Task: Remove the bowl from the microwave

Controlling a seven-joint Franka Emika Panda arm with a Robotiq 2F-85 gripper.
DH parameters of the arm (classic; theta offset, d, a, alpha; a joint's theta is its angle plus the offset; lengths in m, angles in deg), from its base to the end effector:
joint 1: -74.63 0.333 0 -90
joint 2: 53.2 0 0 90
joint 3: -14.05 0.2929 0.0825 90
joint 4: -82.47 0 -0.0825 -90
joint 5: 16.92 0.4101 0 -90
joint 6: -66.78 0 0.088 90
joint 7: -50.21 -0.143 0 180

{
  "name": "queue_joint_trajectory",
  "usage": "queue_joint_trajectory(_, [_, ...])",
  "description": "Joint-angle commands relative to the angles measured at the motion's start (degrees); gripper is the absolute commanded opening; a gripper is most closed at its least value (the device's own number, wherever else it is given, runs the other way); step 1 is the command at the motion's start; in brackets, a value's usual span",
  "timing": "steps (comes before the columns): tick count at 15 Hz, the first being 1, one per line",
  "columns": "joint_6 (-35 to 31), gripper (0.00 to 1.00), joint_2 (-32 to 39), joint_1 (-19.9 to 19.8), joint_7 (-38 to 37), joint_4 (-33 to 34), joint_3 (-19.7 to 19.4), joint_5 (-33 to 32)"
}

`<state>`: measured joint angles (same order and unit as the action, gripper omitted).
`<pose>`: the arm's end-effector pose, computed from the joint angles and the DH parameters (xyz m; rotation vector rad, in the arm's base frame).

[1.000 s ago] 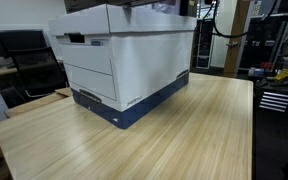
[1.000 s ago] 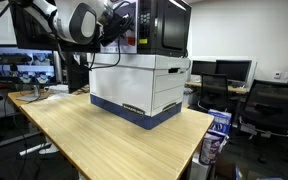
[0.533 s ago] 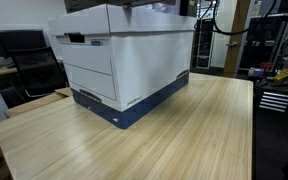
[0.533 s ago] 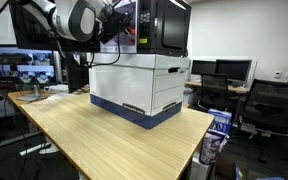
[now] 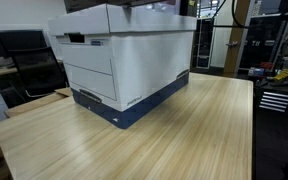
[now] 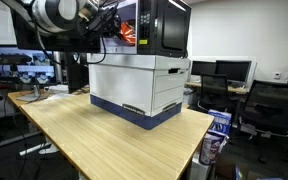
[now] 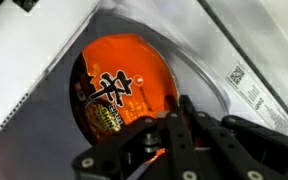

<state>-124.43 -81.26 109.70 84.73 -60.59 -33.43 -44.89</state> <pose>0.5175 -0.0873 0.5058 2.1669 0.8558 1.5692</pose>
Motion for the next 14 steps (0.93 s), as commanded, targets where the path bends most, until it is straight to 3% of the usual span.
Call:
queue_joint_trajectory(1, [5.3, 0.05, 0.3, -10.1, -2.5, -2.6, 10.1, 0.2])
queue_joint_trajectory(5, [9.3, 0.04, -1.4, -18.8, -4.5, -4.9, 19.8, -0.9])
queue_joint_trajectory(13, [19.0, 0.04, -9.7, -20.1, -5.2, -8.2, 27.3, -0.3])
queue_joint_trajectory(14, [19.7, 0.04, -10.4, -21.5, -3.1, -8.8, 29.4, 2.8])
